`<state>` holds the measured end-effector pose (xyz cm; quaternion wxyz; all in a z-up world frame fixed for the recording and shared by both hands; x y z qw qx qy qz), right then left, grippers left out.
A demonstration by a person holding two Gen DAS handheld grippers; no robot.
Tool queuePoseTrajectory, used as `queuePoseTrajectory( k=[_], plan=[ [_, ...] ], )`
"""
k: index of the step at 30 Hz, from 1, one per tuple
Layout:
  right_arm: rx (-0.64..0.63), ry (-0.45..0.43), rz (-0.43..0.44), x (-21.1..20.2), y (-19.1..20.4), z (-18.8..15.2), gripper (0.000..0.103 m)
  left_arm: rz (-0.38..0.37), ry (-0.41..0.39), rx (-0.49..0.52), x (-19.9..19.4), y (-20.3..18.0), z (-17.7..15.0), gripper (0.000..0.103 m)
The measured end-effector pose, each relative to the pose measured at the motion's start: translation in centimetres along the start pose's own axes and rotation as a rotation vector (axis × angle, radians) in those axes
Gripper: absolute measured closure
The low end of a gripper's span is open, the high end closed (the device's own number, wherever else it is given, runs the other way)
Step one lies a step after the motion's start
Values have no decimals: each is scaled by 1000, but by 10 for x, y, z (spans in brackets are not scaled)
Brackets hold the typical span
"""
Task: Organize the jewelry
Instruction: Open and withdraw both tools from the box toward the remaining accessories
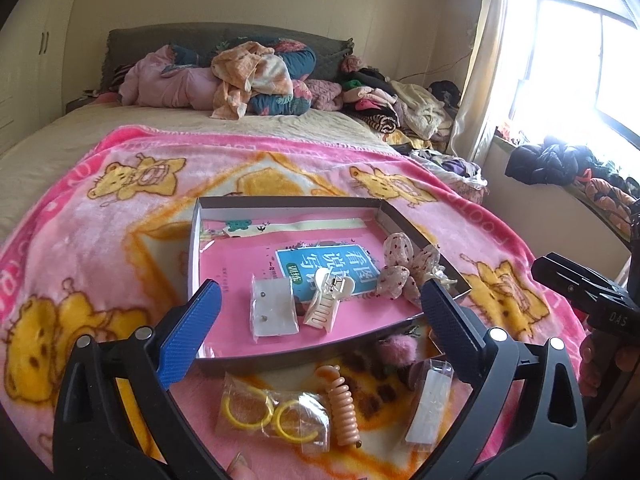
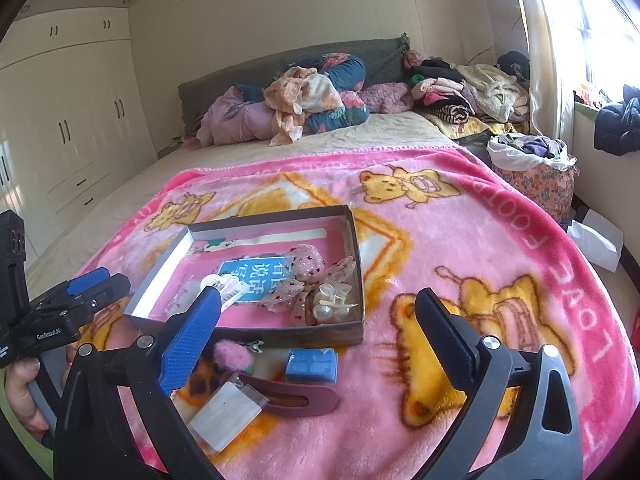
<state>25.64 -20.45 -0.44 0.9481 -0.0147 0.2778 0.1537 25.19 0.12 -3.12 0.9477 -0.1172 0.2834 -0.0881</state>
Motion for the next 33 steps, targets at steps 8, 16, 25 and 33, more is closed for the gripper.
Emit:
queuePoseTrajectory(
  k=[8, 16, 25, 33],
  plan=[
    [-27, -2, 13, -16, 10, -8, 8, -8, -8, 24, -13, -4, -4, 12],
    [-31, 17, 33, -23, 20, -21, 8, -13, 8, 46, -18, -5, -15, 12],
    [-33, 51, 51, -20, 30, -40, 8, -1, 45, 55, -19, 6, -37, 12],
    [-45, 93, 70, -9, 44, -57, 8, 18, 75, 51, -19, 20, -53, 12]
  ],
)
Point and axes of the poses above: each gripper's, at about its wrist camera, not at the fingertips, and x roughly the way its jaws point, y to its left, z to its top, the point moved 9 cm from there along x, roughly the way its jaws point, and after that the axes turned 5 degrees about -x, right-handed, at the moved point
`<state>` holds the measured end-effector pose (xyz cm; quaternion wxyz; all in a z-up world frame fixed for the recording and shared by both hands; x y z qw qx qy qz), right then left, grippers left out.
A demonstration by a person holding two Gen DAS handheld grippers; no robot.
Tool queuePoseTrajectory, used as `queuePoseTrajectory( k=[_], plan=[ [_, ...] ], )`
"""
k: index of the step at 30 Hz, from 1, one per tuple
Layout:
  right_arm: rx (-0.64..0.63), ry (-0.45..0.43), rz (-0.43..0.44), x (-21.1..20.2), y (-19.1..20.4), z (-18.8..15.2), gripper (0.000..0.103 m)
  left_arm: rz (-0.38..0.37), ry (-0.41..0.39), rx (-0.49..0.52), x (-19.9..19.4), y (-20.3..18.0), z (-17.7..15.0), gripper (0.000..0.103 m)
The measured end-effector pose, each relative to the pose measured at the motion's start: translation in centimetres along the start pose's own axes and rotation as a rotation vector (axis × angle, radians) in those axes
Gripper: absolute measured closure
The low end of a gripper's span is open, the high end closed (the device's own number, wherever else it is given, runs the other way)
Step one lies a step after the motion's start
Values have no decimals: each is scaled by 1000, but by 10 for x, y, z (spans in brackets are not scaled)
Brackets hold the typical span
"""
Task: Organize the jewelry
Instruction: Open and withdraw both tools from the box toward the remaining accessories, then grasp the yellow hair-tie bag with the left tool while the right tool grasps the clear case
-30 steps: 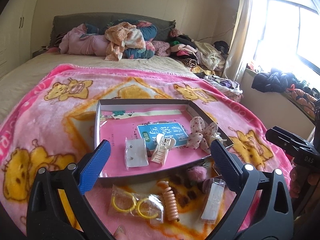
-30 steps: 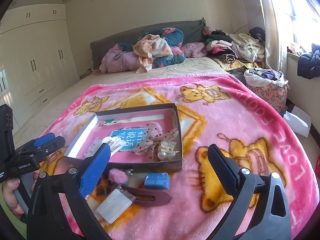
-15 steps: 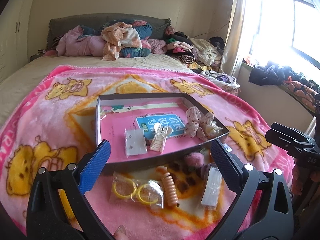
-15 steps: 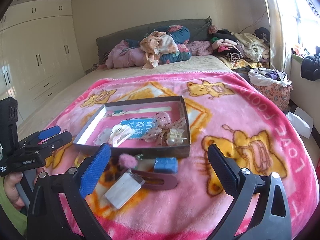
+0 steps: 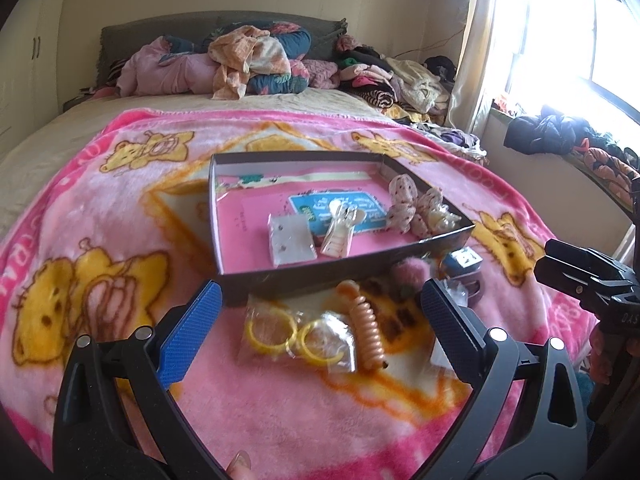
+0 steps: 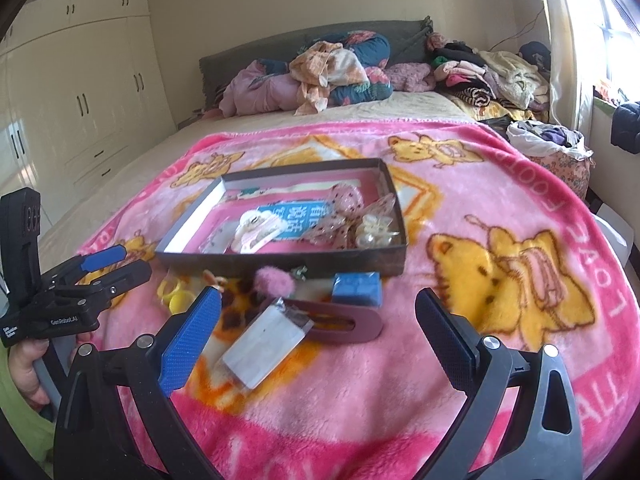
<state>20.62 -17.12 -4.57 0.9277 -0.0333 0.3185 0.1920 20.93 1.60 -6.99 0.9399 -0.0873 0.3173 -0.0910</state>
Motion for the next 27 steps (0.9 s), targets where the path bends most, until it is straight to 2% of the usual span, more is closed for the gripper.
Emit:
queuePoseTrajectory(
  k=[17, 22, 27],
  plan=[
    [-8, 105, 66, 38, 48, -30, 8, 60, 68, -33, 15, 40, -27, 12],
    [4, 138, 57, 51, 52, -39, 8, 51, 86, -58, 23, 48, -34, 12],
    [41, 159, 41, 60, 47, -43, 15, 26, 108, -83, 33, 50, -37, 12]
  ],
)
Point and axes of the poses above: each gripper's, at about its wrist camera, not at the fingertips, and x roughly the way its jaws point, y to its left, z to its top, the point moved 9 cm from there along x, roughly the way its jaws point, and after that the axes turned 5 degrees about -x, right-handed, at the moved point
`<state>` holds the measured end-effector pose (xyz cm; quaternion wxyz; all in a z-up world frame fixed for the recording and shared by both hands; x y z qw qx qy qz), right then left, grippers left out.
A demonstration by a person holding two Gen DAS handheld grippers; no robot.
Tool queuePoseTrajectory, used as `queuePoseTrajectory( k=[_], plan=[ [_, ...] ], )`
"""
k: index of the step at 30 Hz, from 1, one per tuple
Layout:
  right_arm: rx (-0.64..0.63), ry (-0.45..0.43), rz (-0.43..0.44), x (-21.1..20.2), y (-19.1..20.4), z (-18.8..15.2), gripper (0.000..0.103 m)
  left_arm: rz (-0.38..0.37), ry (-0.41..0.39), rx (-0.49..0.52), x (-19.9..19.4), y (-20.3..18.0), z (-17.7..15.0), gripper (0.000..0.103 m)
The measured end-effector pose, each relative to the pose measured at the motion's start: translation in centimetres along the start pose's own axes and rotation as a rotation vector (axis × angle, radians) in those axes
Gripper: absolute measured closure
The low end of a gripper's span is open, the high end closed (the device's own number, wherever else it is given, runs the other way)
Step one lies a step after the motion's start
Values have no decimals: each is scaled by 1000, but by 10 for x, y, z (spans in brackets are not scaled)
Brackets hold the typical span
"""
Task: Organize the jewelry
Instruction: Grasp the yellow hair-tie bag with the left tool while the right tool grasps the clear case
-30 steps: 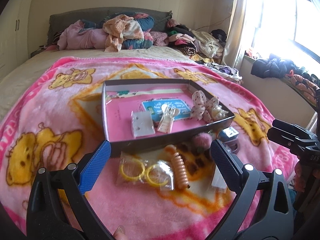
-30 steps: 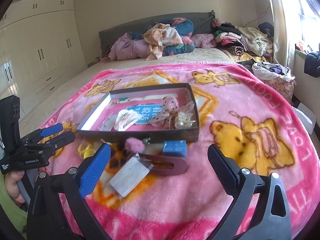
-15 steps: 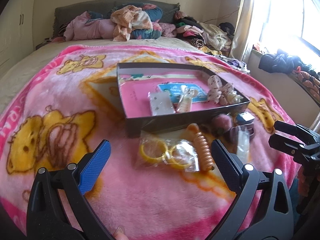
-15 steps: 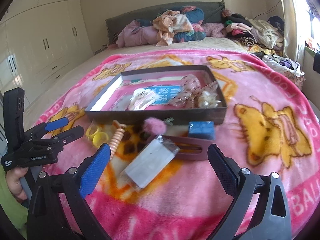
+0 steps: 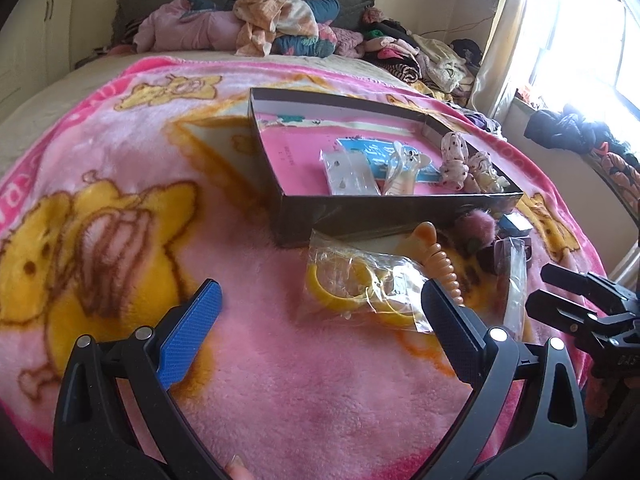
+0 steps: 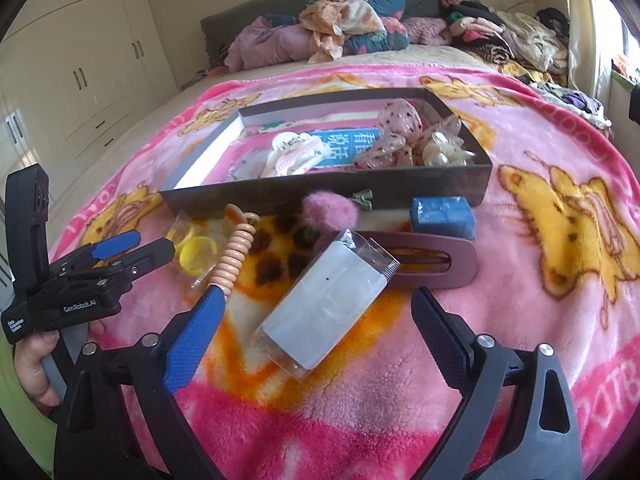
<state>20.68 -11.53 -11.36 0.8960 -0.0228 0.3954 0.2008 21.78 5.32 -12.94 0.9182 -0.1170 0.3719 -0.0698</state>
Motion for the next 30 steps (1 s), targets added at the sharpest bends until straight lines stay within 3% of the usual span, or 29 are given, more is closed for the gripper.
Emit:
queuePoseTrajectory(
  k=[5, 10, 14, 20, 24, 30],
  plan=[
    [68, 25, 6, 11, -8, -2, 23, -24, 19, -1, 10, -5, -2, 21],
    [77, 47, 18, 18, -4, -6, 34, -50, 34, 12, 14, -12, -4, 37],
    [49, 52, 26, 21, 4, -8, 49, -90, 49, -6, 16, -16, -4, 54],
    [7, 46, 43, 18, 13, -10, 57, -119, 58, -33, 14, -16, -3, 63],
    [-15, 38, 51, 15, 18, -9, 61, -132, 43, -46, 7, -15, -2, 76],
    [-18, 23, 64, 9, 20, -8, 73, -143, 28, -32, -5, -19, -1, 80]
  ],
)
Point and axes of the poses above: each gripper's, at about its wrist camera, not at the fingertips, and x roughly the way its jaws point, y to its left, z to its top, the point moved 9 cm from there along x, roughly the way its jaws point, and after that the axes turned 5 degrees about -x, right-handed, at the moved point
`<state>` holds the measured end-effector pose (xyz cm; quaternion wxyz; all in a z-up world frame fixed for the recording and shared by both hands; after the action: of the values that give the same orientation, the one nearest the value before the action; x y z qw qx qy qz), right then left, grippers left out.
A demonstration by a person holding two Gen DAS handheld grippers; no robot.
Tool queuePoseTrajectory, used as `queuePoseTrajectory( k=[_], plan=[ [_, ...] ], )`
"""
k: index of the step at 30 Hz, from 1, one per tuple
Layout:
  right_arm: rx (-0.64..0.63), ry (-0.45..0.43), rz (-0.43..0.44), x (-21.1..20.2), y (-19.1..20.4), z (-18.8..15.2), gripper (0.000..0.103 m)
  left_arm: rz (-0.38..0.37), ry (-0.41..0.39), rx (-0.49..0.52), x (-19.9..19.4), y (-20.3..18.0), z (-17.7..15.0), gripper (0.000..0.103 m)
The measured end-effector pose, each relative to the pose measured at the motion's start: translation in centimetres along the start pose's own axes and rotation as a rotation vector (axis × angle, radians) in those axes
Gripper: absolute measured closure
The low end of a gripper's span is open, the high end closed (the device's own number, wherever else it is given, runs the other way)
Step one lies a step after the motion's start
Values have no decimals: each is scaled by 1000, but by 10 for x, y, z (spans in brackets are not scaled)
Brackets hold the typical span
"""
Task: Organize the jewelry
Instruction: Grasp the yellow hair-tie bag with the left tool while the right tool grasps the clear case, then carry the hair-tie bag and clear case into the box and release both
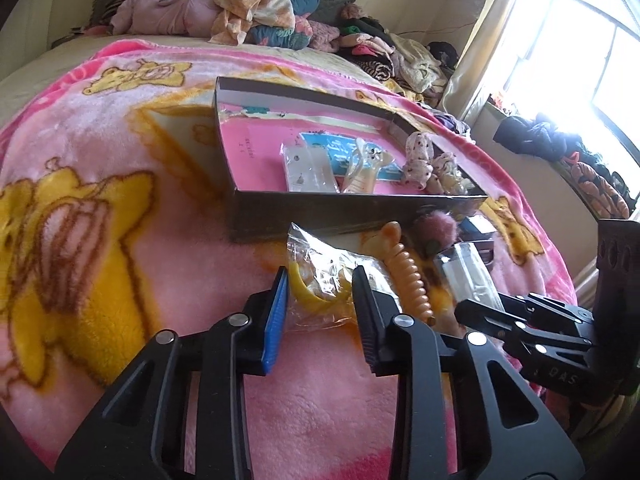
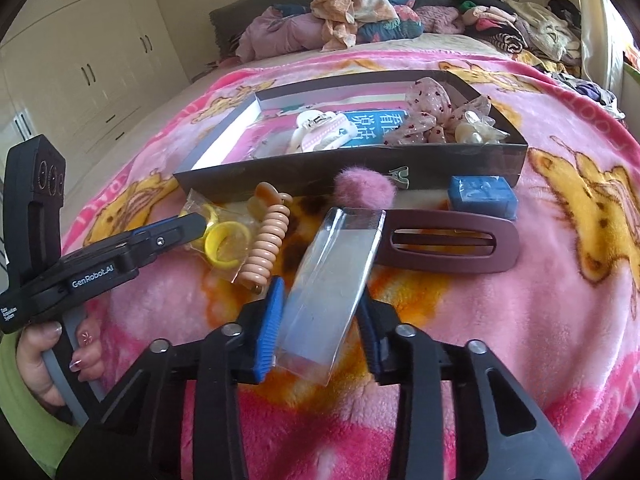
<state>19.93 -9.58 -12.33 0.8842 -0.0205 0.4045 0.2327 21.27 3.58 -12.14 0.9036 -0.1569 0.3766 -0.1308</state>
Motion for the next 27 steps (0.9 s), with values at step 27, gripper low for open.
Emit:
queuePoseTrajectory(
  k=[27],
  plan=[
    [53, -127, -24, -48, -37, 22, 83, -52, -114, 124, -29, -69, 39, 88]
  ],
)
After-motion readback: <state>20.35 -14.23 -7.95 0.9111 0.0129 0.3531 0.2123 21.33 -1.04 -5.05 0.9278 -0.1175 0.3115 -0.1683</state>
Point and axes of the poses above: each gripper's, at about its wrist camera, not at the fingertips, and x roughly the way its jaws point, y to its left, z to its top, the point moved 9 cm from there along x, roughly the way its jaws point, and after that the axes turned 5 degrees about -x, right-handed, at the moved point
